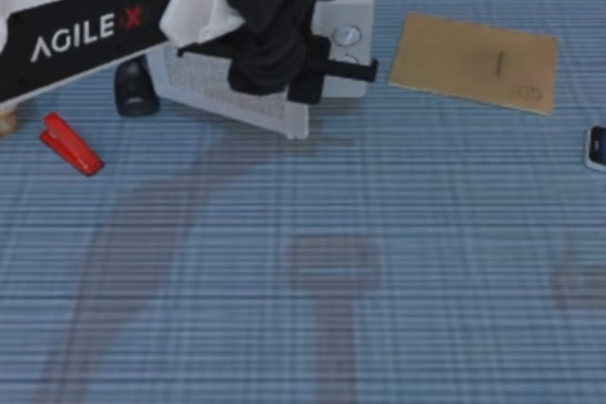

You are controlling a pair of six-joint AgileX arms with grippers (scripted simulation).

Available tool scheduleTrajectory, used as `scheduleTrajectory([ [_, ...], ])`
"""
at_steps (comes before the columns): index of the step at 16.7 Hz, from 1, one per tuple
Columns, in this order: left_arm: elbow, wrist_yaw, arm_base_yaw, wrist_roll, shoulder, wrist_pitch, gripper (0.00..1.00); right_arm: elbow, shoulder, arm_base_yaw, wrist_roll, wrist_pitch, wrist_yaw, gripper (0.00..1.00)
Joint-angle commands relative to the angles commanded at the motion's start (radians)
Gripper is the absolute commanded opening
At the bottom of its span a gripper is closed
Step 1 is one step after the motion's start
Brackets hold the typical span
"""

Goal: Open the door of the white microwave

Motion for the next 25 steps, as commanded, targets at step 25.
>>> scheduleTrajectory([
  [25,-0.103,0.053,0.018,0.094,-0.067,0.04,0.0,0.0,0.0,0.0,0.0,0.0,0.0,1.0],
])
